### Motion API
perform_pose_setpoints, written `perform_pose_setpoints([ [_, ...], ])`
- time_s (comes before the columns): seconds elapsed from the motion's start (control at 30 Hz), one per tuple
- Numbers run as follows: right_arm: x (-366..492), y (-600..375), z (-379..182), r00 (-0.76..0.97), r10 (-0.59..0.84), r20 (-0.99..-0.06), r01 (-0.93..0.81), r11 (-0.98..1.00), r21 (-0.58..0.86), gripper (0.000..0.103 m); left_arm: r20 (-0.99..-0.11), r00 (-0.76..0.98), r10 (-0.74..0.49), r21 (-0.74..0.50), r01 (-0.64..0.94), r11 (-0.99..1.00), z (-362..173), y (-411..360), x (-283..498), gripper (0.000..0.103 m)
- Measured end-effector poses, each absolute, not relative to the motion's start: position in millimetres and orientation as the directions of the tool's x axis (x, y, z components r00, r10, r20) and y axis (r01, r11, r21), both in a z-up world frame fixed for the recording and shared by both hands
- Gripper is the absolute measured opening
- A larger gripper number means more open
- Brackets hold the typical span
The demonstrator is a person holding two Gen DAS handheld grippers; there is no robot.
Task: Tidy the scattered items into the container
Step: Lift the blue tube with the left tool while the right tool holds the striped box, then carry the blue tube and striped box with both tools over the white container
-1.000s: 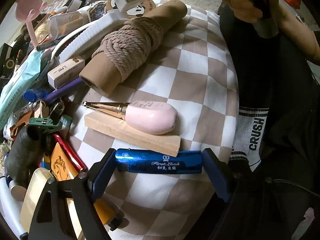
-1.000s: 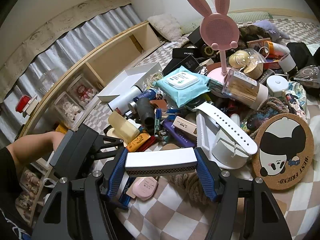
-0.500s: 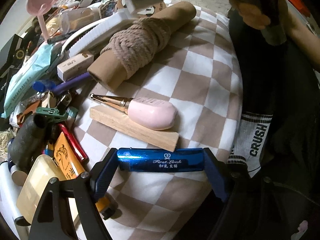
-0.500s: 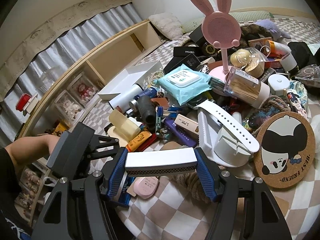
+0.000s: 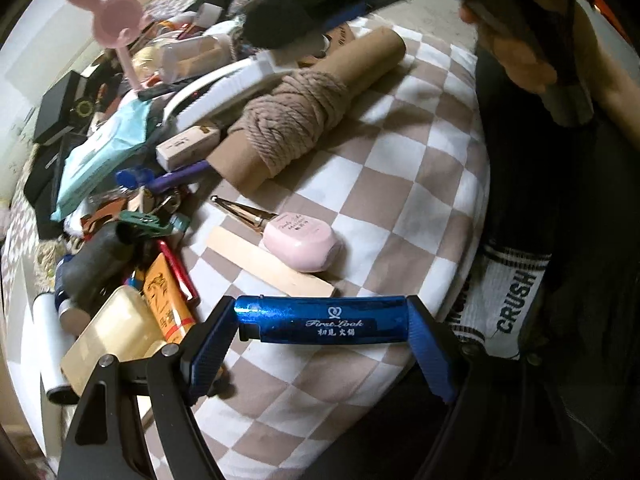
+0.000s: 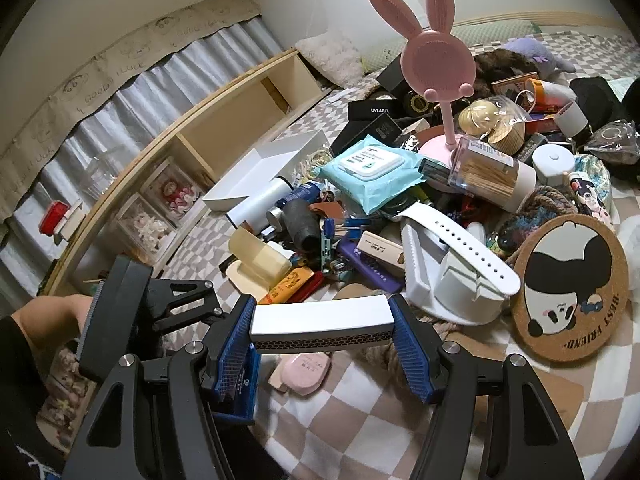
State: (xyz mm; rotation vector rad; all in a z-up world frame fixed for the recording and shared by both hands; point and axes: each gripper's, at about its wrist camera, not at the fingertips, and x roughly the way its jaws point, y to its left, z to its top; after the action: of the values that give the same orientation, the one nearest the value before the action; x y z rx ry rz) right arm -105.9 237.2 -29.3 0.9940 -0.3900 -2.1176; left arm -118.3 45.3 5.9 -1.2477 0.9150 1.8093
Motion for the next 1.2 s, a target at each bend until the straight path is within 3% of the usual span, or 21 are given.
perform_pose_setpoints([
  [0.43, -82, 249, -29, -0.468, -0.716, -0.518, 0.473, -0.698, 0.537, 0.067, -0.917, -0.316, 0.243, 0.108, -0.784, -0.612, 10, 42, -86, 0.083],
  [0.63, -71, 252, -18, -0.518, -0.701, -0.49, 0.484, -0.712, 0.508, 0.067, -0.87, -0.385, 0.307, 0.073, -0.718, -0.692, -10, 50, -43, 0.083],
  [1.2, -27, 314, 22, -0.662, -0.65, -0.373, 0.421, -0.734, 0.532, 0.067, -0.741, -0.489, 0.461, -0.096, -0.601, -0.793, 11, 81, -35, 0.083],
])
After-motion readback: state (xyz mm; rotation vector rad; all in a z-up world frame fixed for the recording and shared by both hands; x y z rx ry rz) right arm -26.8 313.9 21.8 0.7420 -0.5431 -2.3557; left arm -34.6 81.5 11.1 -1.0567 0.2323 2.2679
